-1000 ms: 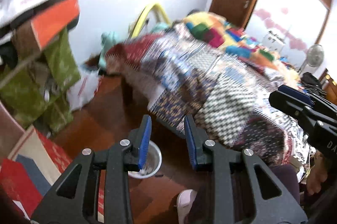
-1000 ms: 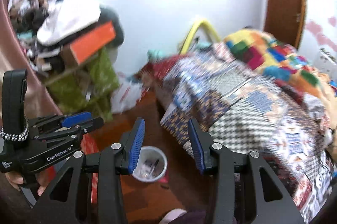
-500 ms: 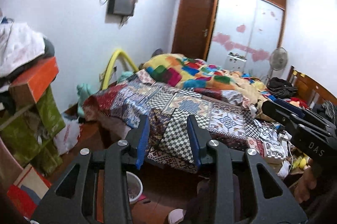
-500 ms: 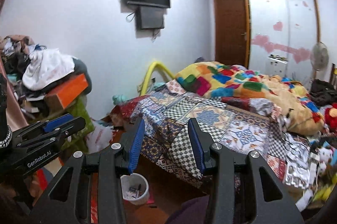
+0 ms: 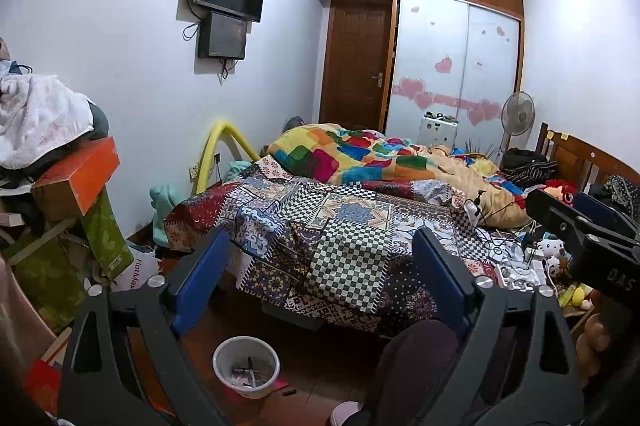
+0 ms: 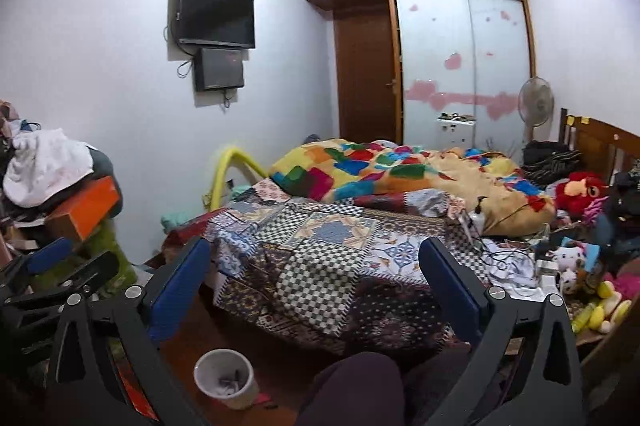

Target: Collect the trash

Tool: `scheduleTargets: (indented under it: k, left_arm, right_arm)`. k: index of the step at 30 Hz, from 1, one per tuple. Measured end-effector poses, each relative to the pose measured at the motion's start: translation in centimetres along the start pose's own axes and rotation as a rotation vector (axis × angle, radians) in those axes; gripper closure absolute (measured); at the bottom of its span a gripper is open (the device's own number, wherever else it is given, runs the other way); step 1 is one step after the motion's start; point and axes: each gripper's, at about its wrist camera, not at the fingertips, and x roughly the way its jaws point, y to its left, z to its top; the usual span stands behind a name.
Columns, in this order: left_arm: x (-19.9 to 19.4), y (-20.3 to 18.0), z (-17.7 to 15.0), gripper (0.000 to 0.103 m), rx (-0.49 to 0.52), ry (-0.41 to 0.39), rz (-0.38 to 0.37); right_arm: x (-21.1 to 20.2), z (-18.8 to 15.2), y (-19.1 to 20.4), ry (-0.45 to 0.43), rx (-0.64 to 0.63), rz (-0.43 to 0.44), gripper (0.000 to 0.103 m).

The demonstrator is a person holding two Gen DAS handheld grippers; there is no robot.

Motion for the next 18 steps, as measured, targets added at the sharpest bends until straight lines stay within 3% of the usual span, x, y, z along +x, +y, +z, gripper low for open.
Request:
scheduleTargets:
  k: [18]
  left_arm:
    - [-0.6, -0.4, -0.5, 0.008, 0.003, -0.014, -0.017]
  right_arm:
    - [-1.0, -0.7, -0.4, 0.013, -0.005, -0.009, 0.0]
